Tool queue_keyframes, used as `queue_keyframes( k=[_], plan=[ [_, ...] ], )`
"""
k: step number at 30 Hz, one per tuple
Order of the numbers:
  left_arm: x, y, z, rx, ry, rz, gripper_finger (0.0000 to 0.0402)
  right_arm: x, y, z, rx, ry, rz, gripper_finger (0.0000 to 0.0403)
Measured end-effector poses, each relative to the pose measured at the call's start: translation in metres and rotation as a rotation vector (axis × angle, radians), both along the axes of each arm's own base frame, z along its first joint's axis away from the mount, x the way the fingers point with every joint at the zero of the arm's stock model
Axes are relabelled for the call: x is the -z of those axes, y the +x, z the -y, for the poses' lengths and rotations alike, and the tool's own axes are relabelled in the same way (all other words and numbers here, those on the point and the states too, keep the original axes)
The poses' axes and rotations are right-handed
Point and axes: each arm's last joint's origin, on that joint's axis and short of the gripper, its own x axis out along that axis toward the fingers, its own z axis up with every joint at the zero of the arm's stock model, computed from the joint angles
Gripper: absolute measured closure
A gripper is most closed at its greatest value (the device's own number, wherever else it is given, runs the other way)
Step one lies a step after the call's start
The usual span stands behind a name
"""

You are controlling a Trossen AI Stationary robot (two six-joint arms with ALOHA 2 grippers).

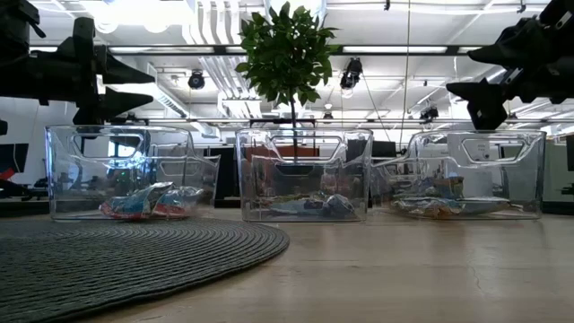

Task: Pick and place Granola Bars by type
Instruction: Return to Home Position

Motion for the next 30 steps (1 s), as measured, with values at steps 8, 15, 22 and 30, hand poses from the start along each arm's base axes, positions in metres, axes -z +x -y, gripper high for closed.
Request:
queue_keyframes(
  k=[8, 15, 22, 30],
  plan=[
    [0.0, 0.0, 0.0, 0.0, 0.0, 0.001, 0.0232, 0.001, 0.001, 0.0, -0.001, 0.003, -0.014, 0.0165],
    [0.0, 0.0, 0.0, 0.0, 0.0, 0.001, 0.0232, 0.001, 0.001, 0.0, -0.002, 0.003, -0.014, 0.0165],
    [0.001, 0.0, 0.0, -0.014, 0.164, -0.111, 0.0232, 0.001, 0.001, 0.0, -0.002, 0.003, -0.014, 0.0165],
    [0.002, 0.004, 0.012, 0.402, 0.523, -0.171, 0.0232, 0.001, 0.001, 0.0, -0.002, 0.002, -0.013, 0.0165]
  ],
)
